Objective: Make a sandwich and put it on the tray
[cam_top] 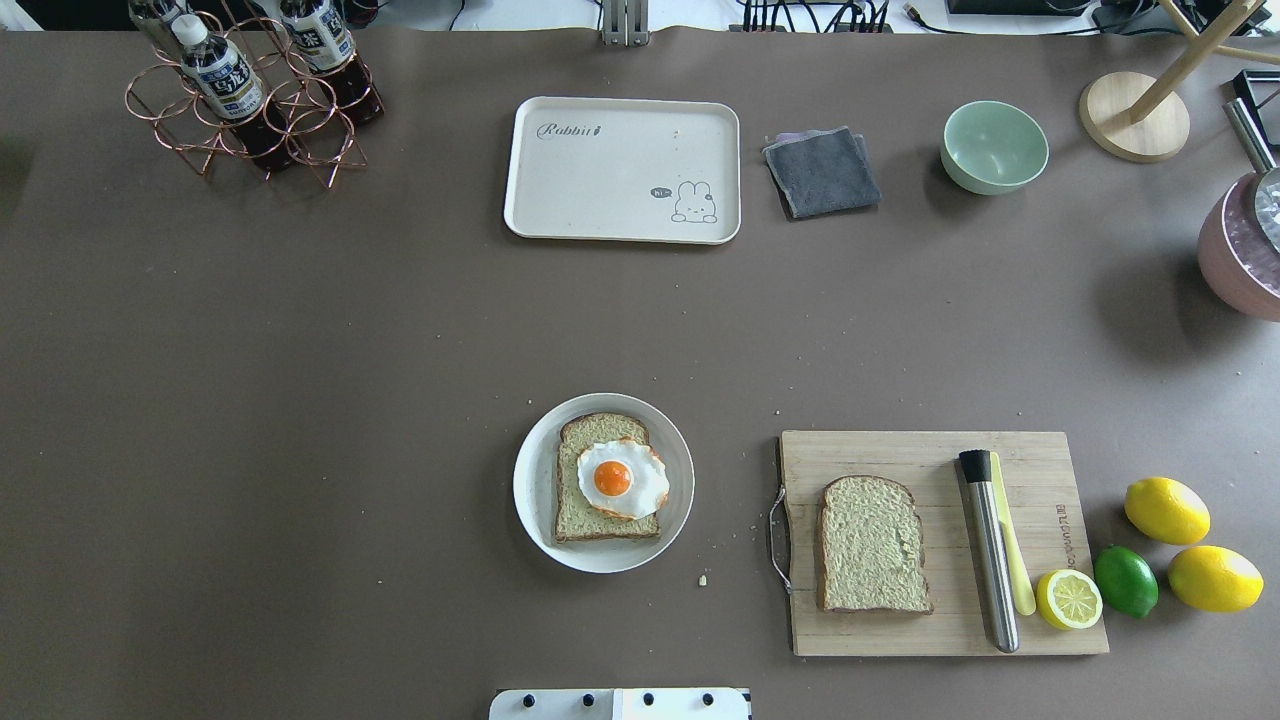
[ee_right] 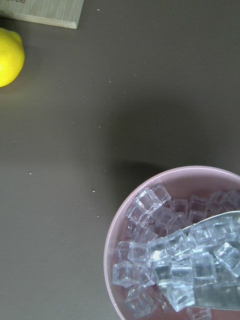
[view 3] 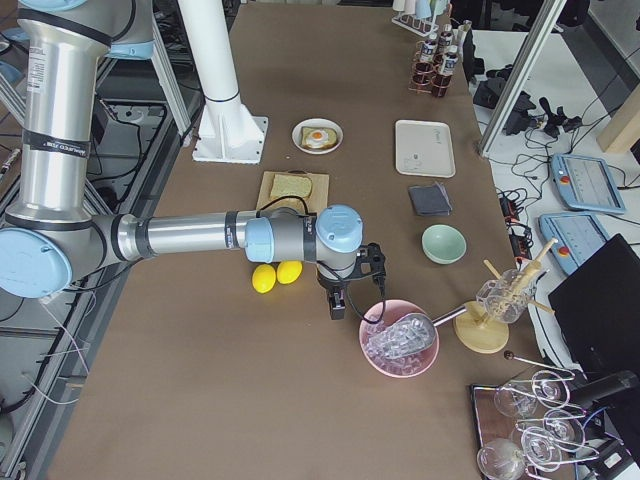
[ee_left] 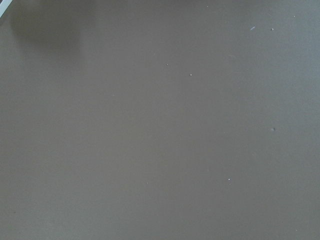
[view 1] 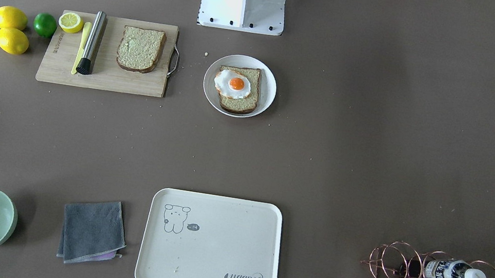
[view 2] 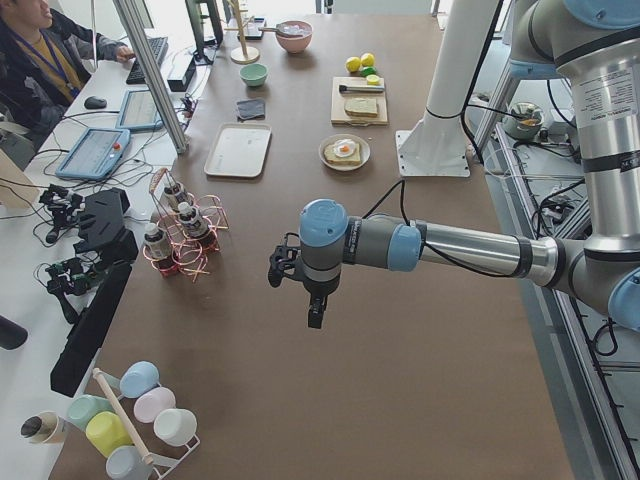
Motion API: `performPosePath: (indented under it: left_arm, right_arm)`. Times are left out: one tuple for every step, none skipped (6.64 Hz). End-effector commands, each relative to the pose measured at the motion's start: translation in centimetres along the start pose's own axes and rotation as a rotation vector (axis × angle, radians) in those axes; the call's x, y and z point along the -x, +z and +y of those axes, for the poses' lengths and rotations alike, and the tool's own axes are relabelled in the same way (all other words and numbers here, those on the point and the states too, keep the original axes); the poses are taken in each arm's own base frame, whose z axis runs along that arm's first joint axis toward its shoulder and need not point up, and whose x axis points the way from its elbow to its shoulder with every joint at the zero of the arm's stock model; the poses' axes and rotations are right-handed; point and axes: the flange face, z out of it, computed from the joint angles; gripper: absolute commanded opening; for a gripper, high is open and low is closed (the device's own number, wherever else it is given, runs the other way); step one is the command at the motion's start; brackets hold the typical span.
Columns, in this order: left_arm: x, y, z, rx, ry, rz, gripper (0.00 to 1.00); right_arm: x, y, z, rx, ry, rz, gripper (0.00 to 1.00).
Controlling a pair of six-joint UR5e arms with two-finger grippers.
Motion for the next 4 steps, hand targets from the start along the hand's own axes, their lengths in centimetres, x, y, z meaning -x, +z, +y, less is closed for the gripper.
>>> performPosePath:
  left_arm:
    - [-0.1,0.0,-0.2,-0.002,0.002,0.0,0.98]
    - [-0.1,0.0,-0.2,-0.002,0.001,0.002,0.98]
    - [-0.1,0.0,-0.2,-0.002,-0.001,0.002,0.98]
    - [-0.1,0.0,-0.3,-0.007,0.003,0.003,0.98]
  right_arm:
    - [2.7,-0.6,-0.4,-0.008,0.038,-0.025,1.0]
    - [4.0,-0.4,-0.7,-0.003,0.056,-0.028,1.0]
    - [6.1,-0.6,-0.9,-0.001,0.081,-0.032,1.0]
    - [7.7,-0.8,-1.0,-0.001,0.099,-0.036,1.0]
